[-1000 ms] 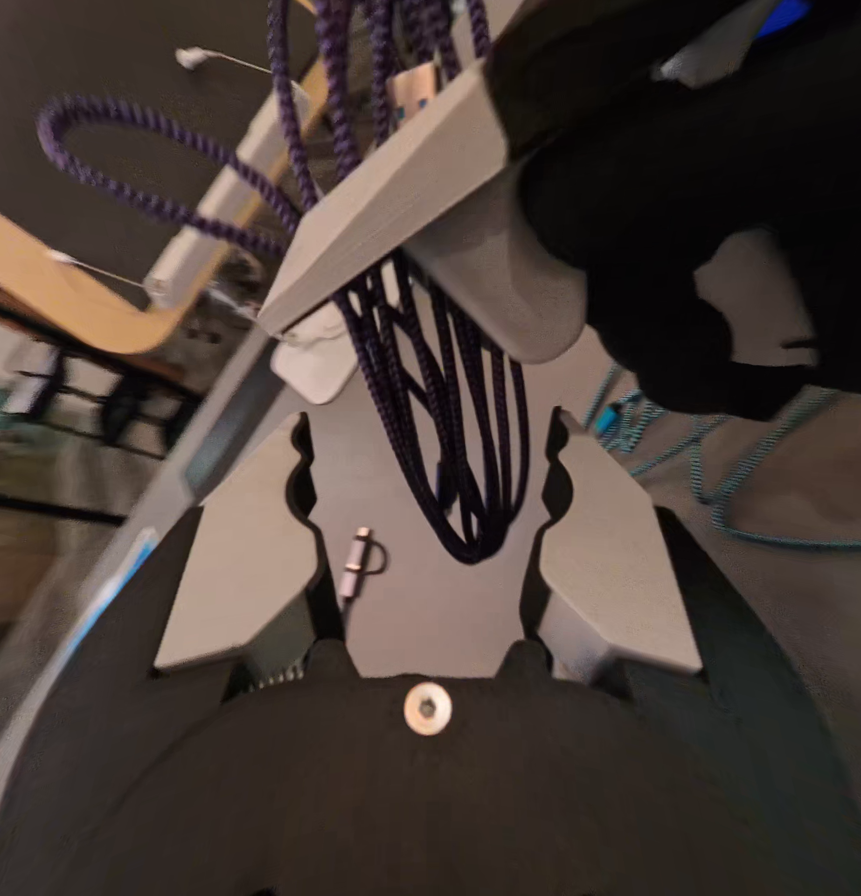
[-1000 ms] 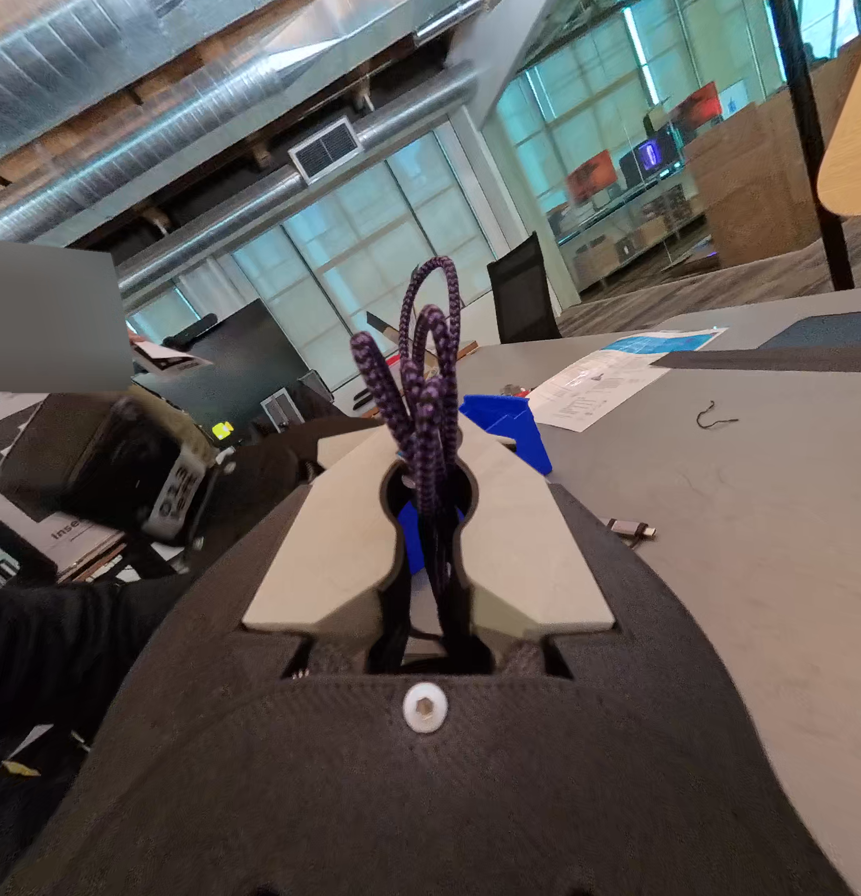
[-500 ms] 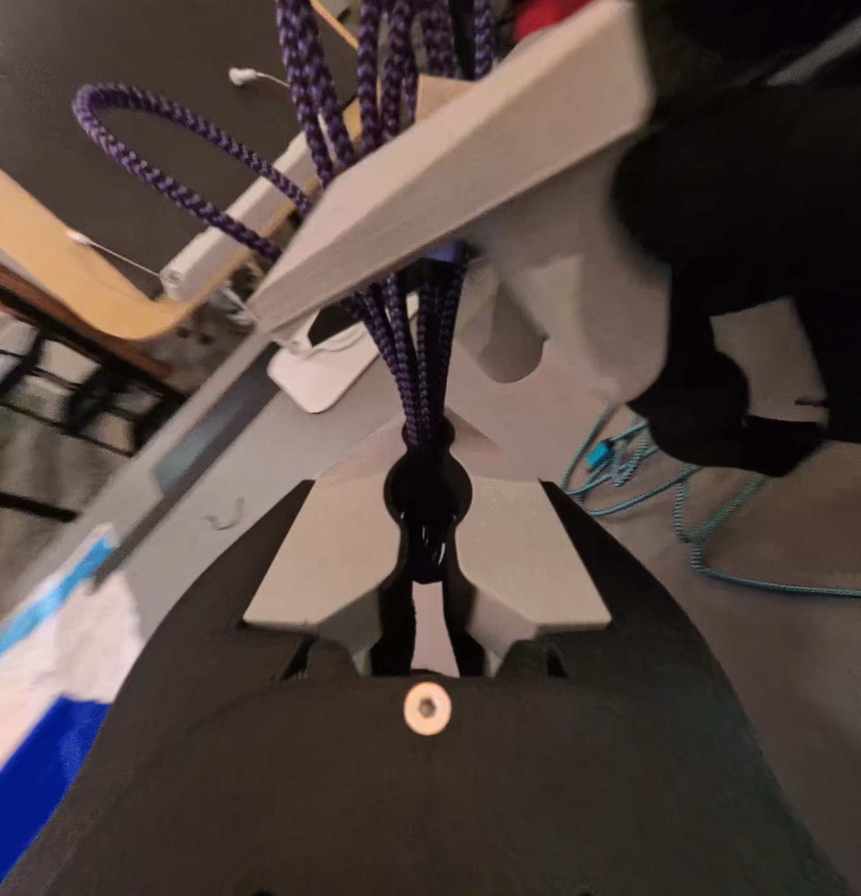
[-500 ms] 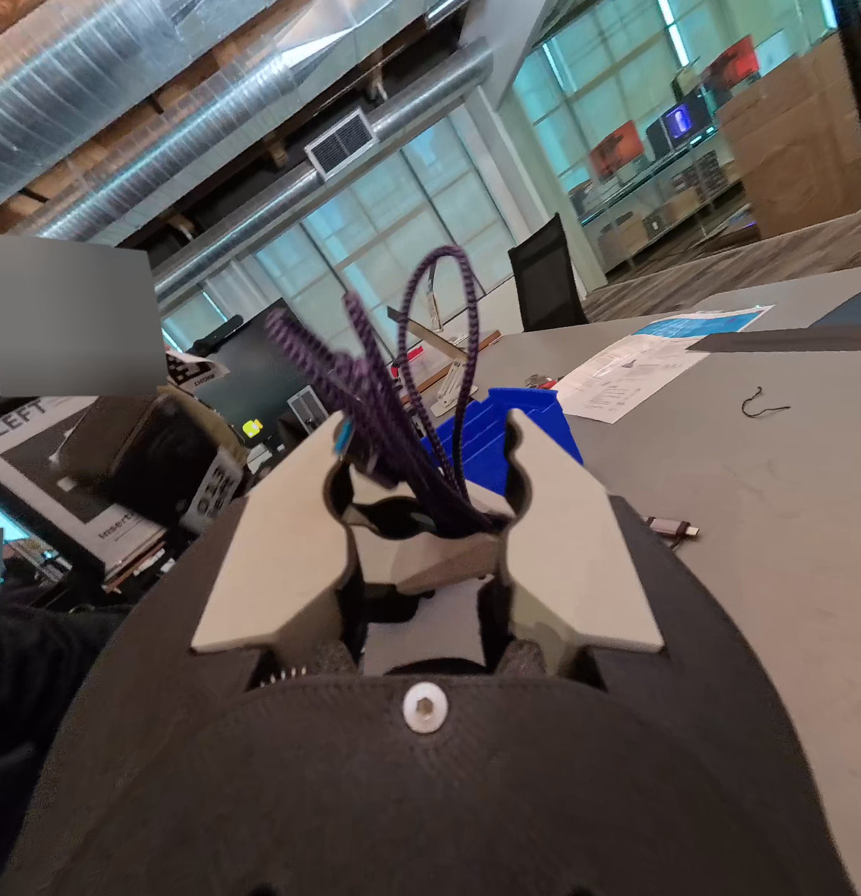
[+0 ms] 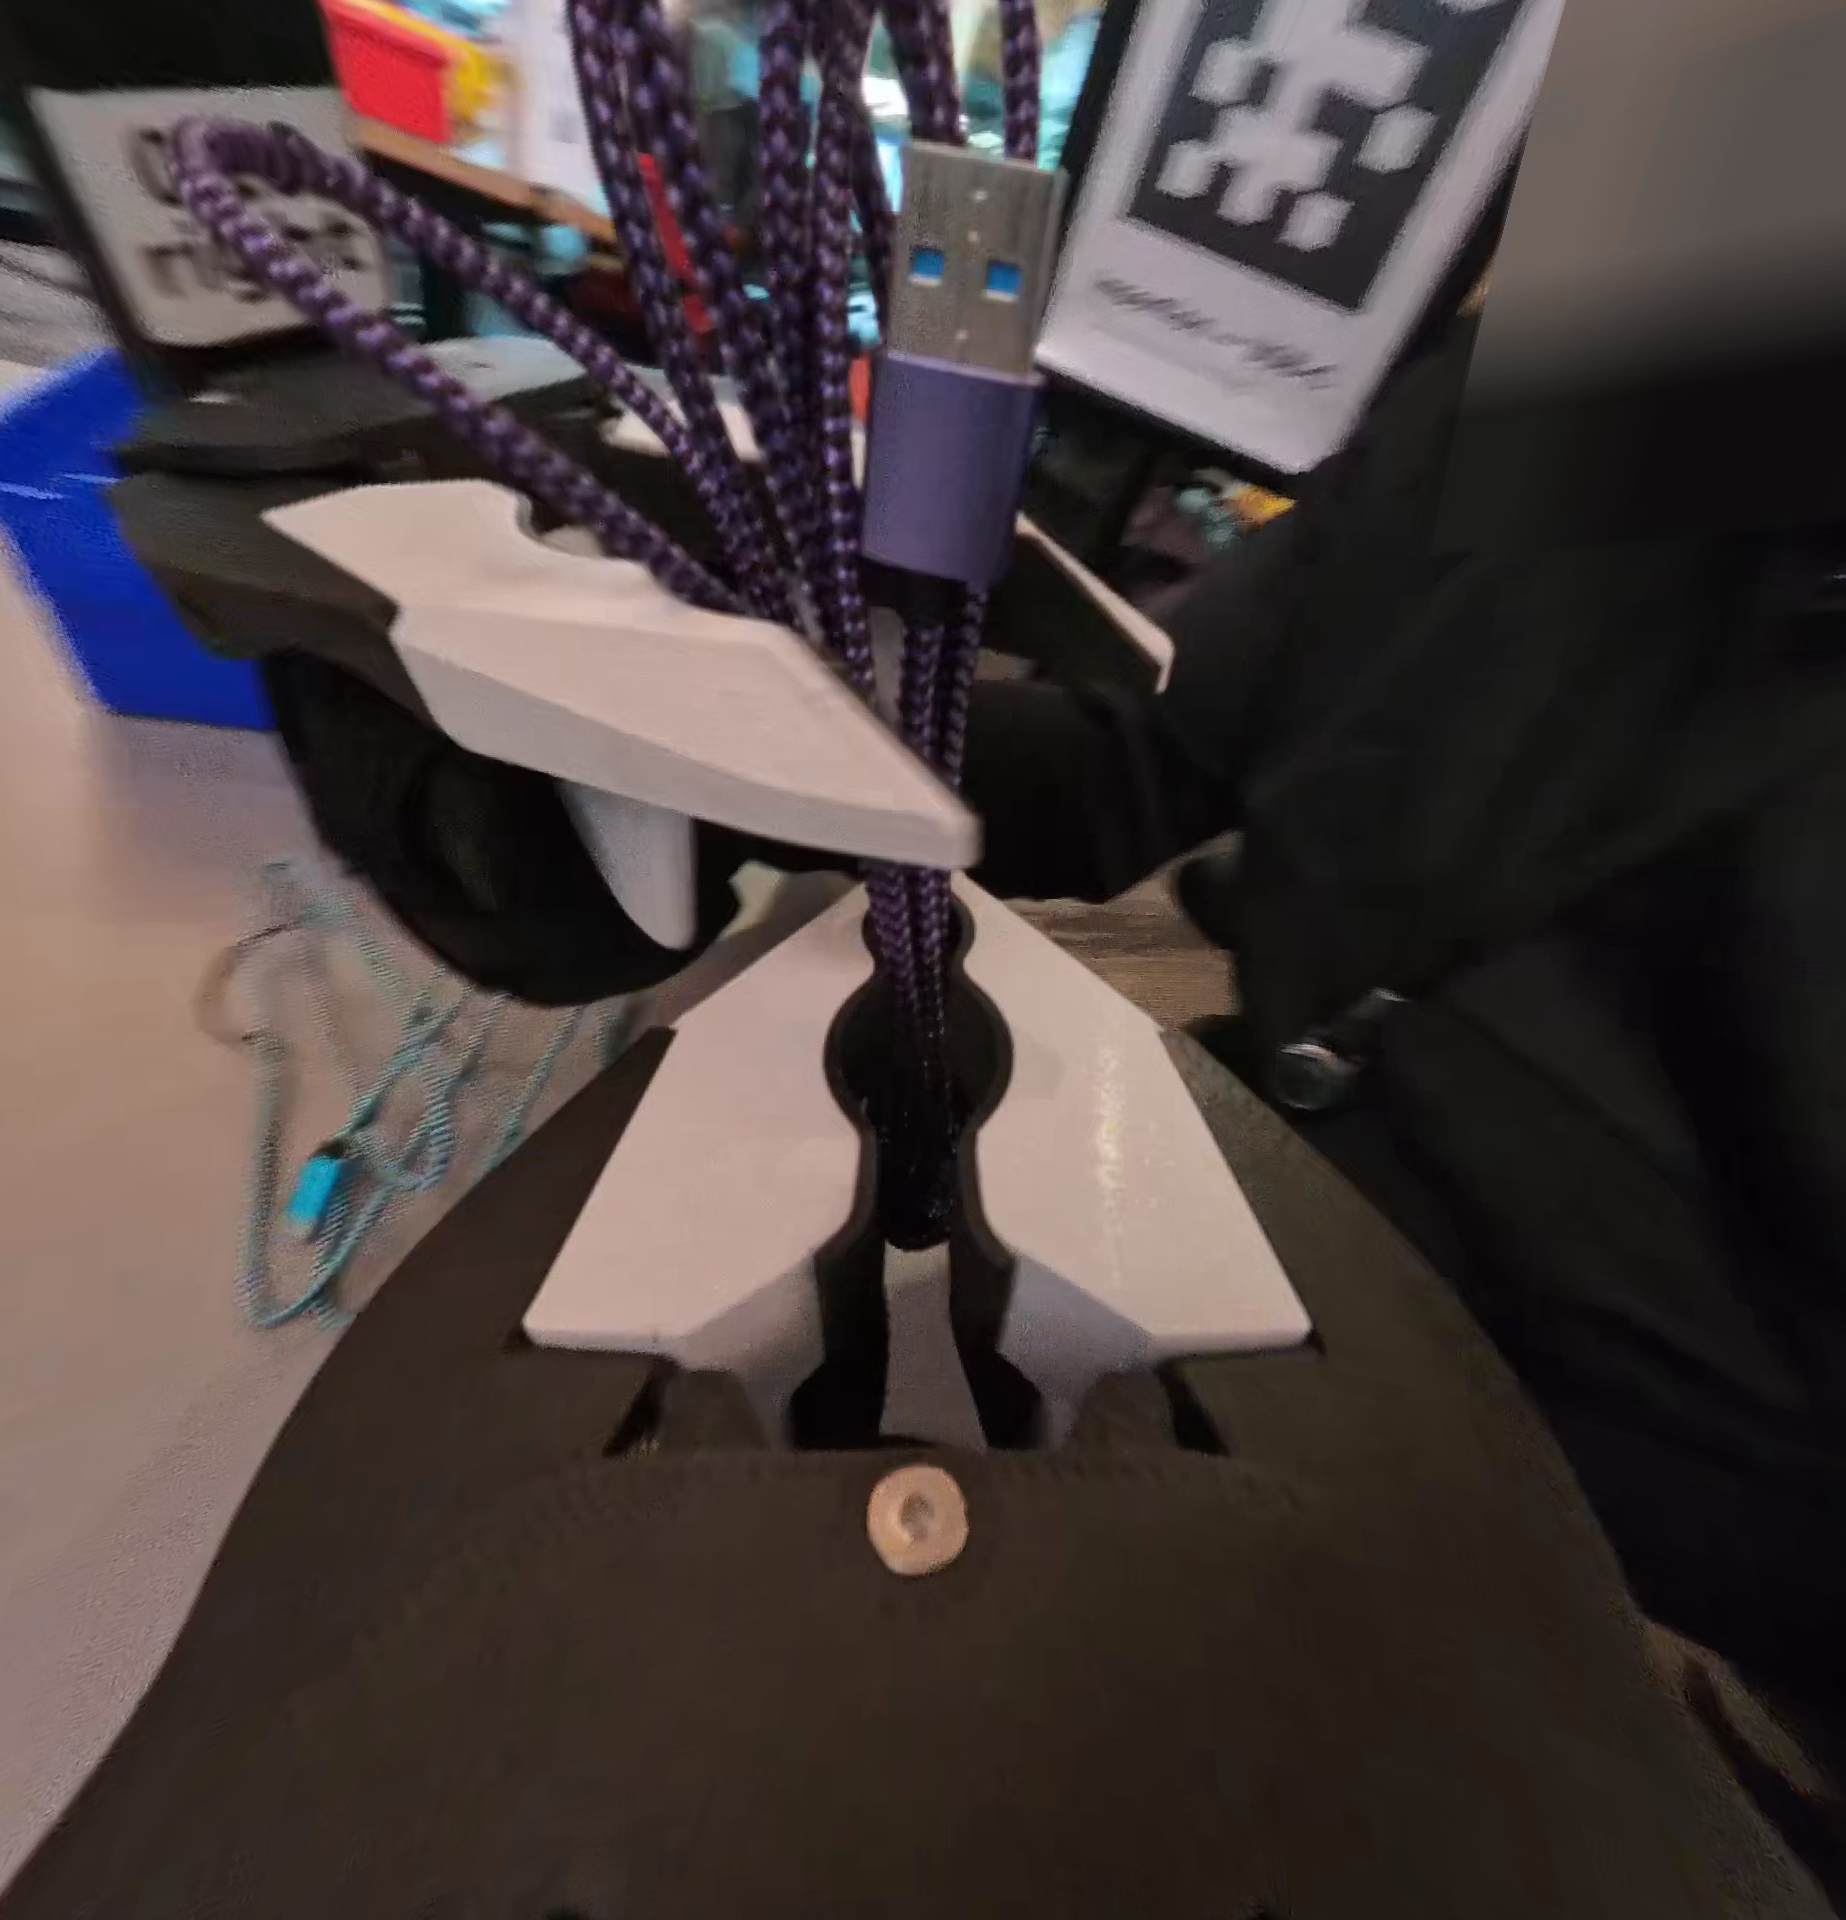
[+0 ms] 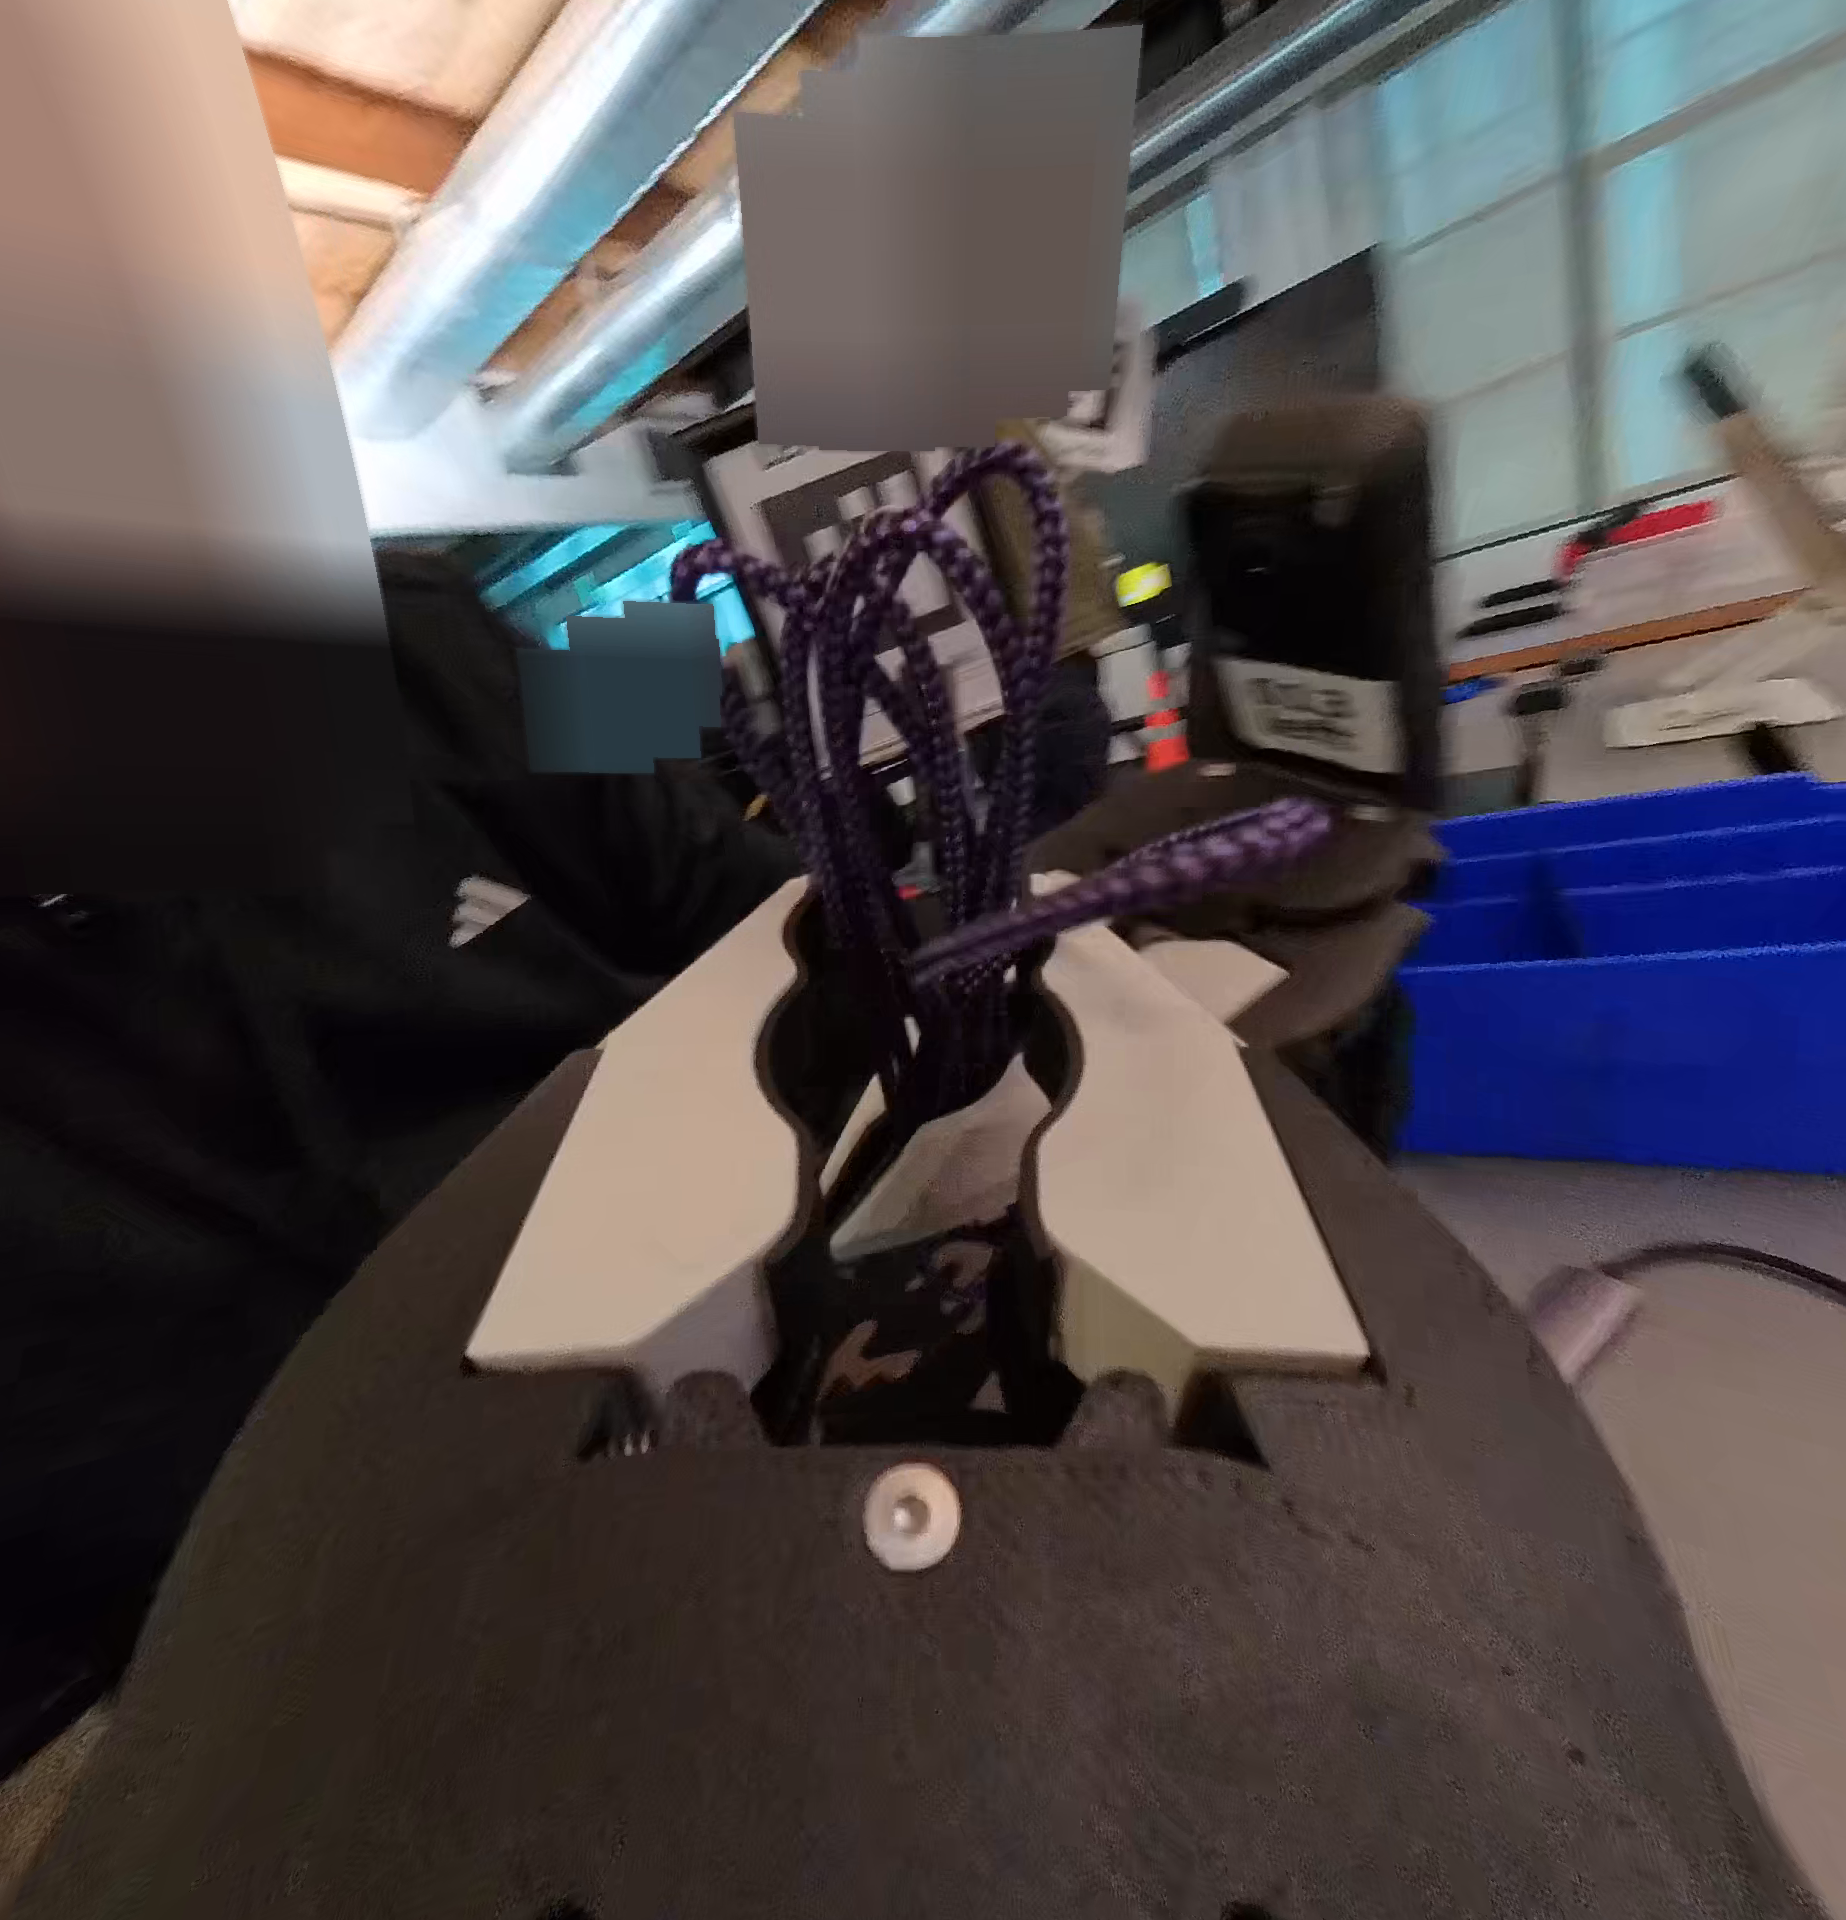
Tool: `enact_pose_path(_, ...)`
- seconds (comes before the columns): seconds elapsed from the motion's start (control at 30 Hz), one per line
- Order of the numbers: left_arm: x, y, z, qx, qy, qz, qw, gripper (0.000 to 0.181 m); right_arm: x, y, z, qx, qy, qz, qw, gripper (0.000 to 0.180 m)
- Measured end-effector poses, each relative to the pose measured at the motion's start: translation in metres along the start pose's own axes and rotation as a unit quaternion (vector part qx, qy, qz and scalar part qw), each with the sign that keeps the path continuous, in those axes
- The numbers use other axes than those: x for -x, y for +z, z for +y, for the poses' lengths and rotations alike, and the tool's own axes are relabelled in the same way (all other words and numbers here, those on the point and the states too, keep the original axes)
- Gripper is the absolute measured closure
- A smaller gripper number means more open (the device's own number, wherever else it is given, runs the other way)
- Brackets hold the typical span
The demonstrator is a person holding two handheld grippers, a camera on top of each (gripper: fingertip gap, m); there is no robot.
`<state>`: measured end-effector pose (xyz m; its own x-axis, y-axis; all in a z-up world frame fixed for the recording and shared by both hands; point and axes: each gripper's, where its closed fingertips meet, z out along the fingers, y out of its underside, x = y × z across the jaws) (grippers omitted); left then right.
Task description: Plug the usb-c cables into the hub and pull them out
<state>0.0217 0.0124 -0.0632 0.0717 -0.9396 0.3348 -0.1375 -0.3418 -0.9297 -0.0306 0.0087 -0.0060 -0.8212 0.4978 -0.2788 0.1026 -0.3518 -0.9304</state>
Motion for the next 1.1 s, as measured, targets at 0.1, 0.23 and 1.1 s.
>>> enact_pose_path(0.1,-0.022,0.005,0.005,-0.001,-0.014,0.091,0.996,0.180,0.015,0.009,0.010,0.020,-0.006,-0.056,0.998,0.158)
enact_pose_path(0.23,-0.012,0.004,0.003,-0.017,-0.015,0.073,0.997,0.176,0.003,0.008,0.010,0.021,-0.029,-0.006,0.999,0.175)
enact_pose_path(1.1,0.051,-0.024,0.004,0.008,0.010,-0.281,0.960,0.168,-0.051,-0.013,-0.001,-0.018,-0.009,0.218,0.976,0.176)
